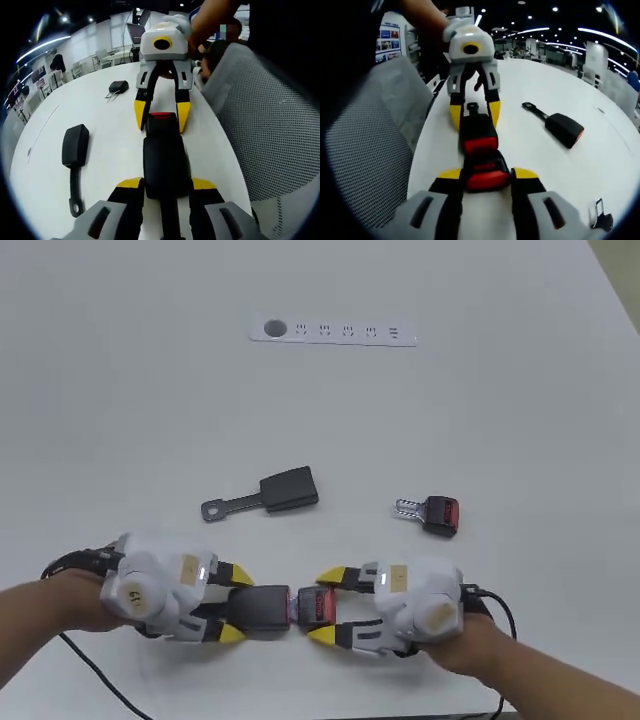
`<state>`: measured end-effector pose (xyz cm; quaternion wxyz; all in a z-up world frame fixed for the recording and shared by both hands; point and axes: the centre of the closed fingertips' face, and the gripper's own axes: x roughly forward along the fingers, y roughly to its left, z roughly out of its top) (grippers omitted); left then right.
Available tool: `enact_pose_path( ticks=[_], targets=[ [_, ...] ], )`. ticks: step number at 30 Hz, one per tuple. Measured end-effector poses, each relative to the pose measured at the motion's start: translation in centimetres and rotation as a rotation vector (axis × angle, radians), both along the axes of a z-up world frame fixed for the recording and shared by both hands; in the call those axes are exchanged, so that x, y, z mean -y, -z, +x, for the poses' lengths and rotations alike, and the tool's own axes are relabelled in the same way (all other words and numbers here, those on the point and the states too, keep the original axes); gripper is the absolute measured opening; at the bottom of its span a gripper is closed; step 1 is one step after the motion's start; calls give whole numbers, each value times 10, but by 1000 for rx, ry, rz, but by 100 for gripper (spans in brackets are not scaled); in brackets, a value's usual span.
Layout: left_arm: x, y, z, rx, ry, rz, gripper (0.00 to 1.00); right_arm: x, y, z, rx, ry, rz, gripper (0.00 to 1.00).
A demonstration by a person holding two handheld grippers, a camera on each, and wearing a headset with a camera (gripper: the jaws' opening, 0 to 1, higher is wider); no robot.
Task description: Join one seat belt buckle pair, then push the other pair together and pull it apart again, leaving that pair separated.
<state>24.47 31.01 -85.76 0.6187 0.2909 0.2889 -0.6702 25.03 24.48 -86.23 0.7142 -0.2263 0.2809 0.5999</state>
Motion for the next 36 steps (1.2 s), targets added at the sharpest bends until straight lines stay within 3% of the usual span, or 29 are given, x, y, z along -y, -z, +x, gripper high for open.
enact_pose_path(
  ticks=[2,4,6,7,9,10,13,17,19,24,31,34,36],
  targets=[
    [1,-4,0,-19,-30,-5,42,-8,-8,-2,-14,13,46,45],
    [5,-13,3,-31,-78,-49,52,-13,-18,3,-37,75,106,62],
    [6,-21,7,-34,-123,-75,59,-11,-23,9,-8,93,117,78],
    [7,-26,10,-28,-139,-91,61,-10,-25,11,0,104,121,80],
    [6,-32,12,-39,-162,-104,67,-5,-28,14,-33,148,128,81],
    [6,-34,13,-44,-177,-110,69,-2,-31,17,-18,153,134,81],
    [5,-41,24,-8,-210,-130,71,8,-35,22,2,176,116,81],
    [6,-52,41,-5,-256,-153,78,29,-44,34,21,228,117,82],
    [8,-58,47,-3,-260,-155,77,42,-44,41,54,237,86,82],
    [17,-76,73,30,-303,-193,77,65,-51,54,69,266,77,82],
    [24,-80,105,46,-314,-180,76,108,-60,87,87,310,59,82],
    [28,-77,117,54,-311,-170,76,126,-56,98,54,324,34,82],
    [29,-71,121,42,-302,-152,75,139,-52,107,68,323,14,84]
  ],
)
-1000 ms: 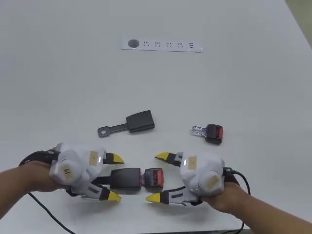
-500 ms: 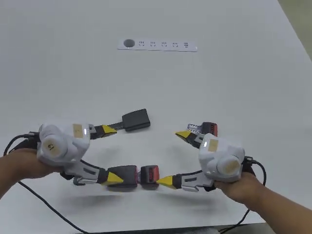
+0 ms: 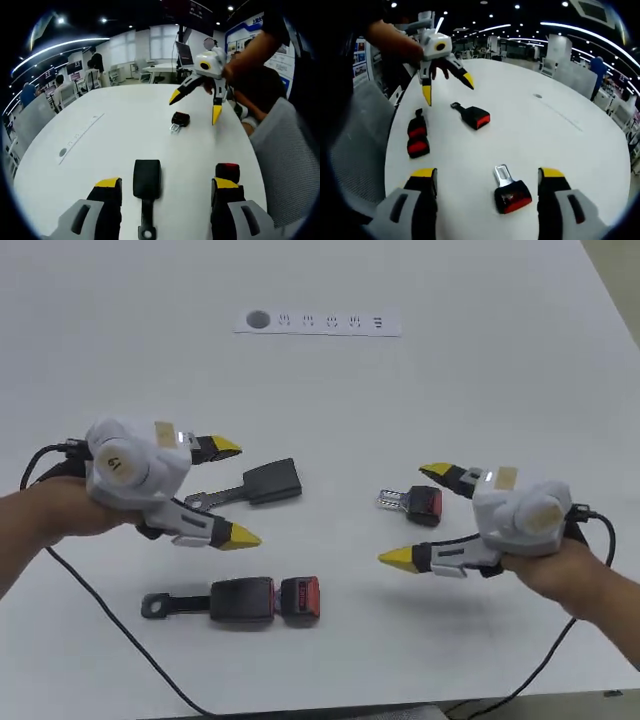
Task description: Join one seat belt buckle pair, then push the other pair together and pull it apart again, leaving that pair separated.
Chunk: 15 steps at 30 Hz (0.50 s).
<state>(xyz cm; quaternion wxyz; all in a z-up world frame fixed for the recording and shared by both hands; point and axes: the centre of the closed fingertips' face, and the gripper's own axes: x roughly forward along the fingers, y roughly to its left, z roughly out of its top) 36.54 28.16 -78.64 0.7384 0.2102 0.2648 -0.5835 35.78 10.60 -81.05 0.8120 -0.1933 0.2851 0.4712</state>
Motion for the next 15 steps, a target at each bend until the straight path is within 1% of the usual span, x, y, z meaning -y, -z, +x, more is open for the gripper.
enact_pose_path(
  ticks=[1,3,4,5,7,8,9,10,11,12,15],
  targets=[
    [1,3,3,-5,5,9,75,4,2,3,-4,0,-5,84],
    [2,8,8,-2,4,21,75,12,7,7,-15,0,-15,84],
    [3,11,13,-7,-2,26,75,15,9,9,-17,-4,-15,84],
    [3,13,16,-11,-9,26,75,18,14,10,-28,-11,-21,84],
    [5,19,23,-21,-25,33,74,26,22,14,-39,-6,-49,84],
    [5,24,26,-30,-34,44,74,27,24,15,-43,-10,-43,84],
    [5,27,28,-32,-35,51,74,28,27,13,-66,-14,-34,84],
    [7,30,29,-36,-32,54,74,30,31,14,-84,-14,-38,84],
    [7,32,30,-41,-28,57,73,32,34,16,-74,-22,-56,84],
    [8,35,31,-45,-26,64,73,32,34,16,-71,-28,-59,84],
    [7,46,36,-73,-44,78,71,33,42,18,-103,-36,-52,83]
  ],
)
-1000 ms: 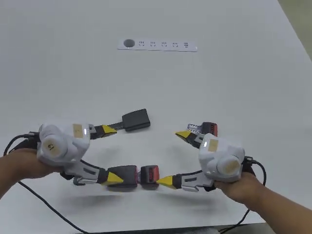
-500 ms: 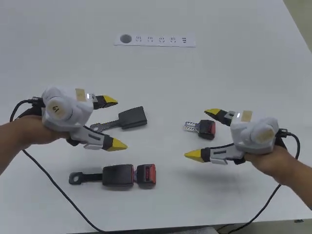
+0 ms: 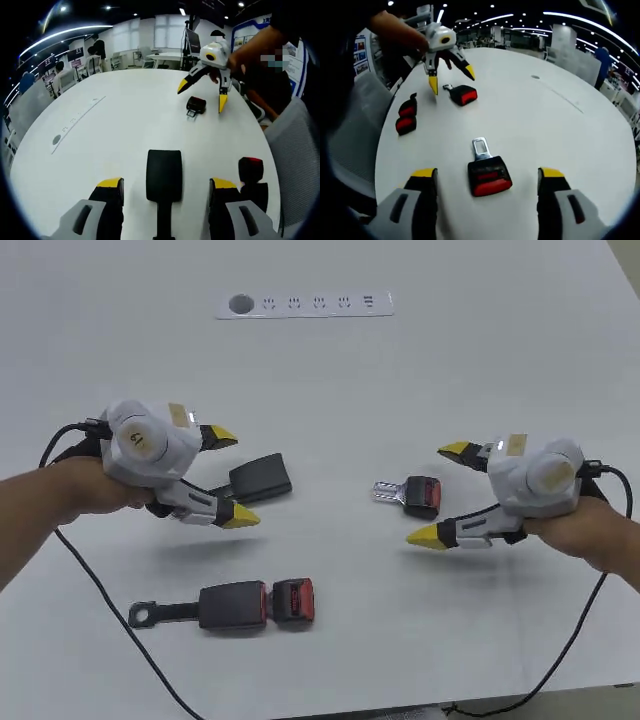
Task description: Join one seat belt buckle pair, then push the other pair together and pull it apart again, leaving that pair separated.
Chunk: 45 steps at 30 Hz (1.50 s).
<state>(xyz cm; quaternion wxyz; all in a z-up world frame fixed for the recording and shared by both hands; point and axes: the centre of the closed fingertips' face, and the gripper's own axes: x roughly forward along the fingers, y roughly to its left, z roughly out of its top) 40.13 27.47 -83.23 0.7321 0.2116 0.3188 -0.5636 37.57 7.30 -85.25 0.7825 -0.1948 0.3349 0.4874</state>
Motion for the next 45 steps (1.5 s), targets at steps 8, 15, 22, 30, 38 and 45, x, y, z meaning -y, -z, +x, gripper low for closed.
enact_pose_path(
  ticks=[8,15,22,30,38,45],
  targets=[
    [2,18,-6,-32,41,44,62,0,12,-6,-34,-52,-21,74],
    [1,21,4,-10,47,52,46,-3,0,-7,1,-91,-3,59],
    [3,13,4,26,134,58,36,-6,-2,-10,7,-111,-8,46],
    [1,12,-7,32,239,82,34,-8,-1,-9,20,-155,-3,37],
    [-4,13,-19,18,315,101,34,-4,1,-10,0,-211,-10,36],
    [-2,18,-20,17,337,120,34,-7,3,-9,-5,-218,-4,36]
  ],
)
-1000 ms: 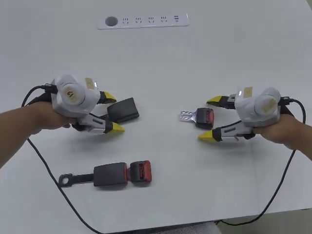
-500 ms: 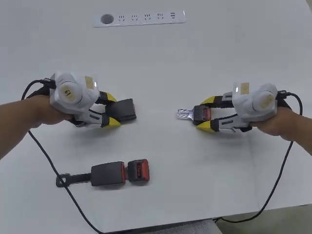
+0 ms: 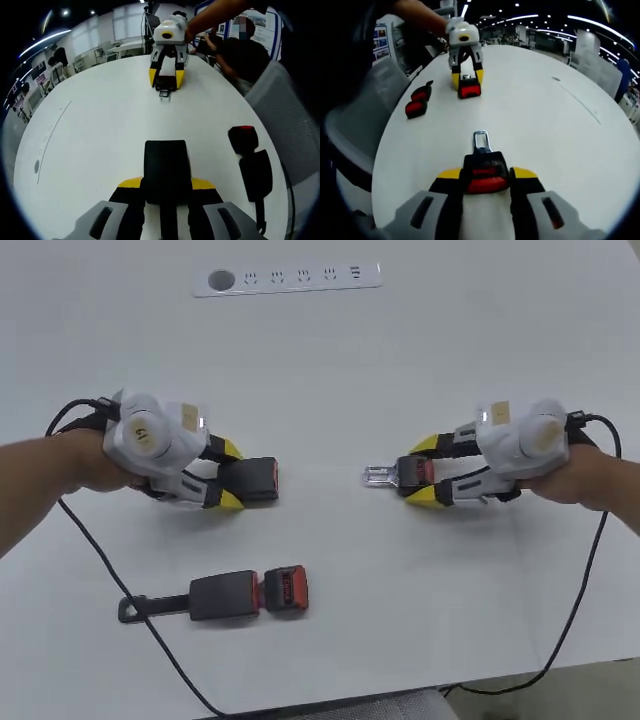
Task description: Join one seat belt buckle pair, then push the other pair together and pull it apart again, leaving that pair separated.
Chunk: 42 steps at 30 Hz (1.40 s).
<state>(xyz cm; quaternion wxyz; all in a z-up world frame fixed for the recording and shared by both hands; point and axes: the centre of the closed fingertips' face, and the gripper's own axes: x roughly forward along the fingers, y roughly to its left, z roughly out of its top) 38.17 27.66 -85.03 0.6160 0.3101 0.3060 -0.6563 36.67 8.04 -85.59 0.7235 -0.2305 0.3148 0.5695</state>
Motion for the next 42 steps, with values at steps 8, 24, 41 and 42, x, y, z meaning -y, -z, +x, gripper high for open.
enact_pose_path(
  ticks=[8,24,41,42],
  targets=[
    [0,4,0,-6,-7,7,34,-17,0,5,-2,-11,16,36],
    [3,7,-1,-14,-23,16,34,-68,0,10,7,-40,65,36],
    [5,6,0,-10,-17,34,33,-110,-2,9,14,-68,100,36],
    [5,6,0,-10,-16,35,33,-111,-1,9,18,-72,93,36]
  ],
)
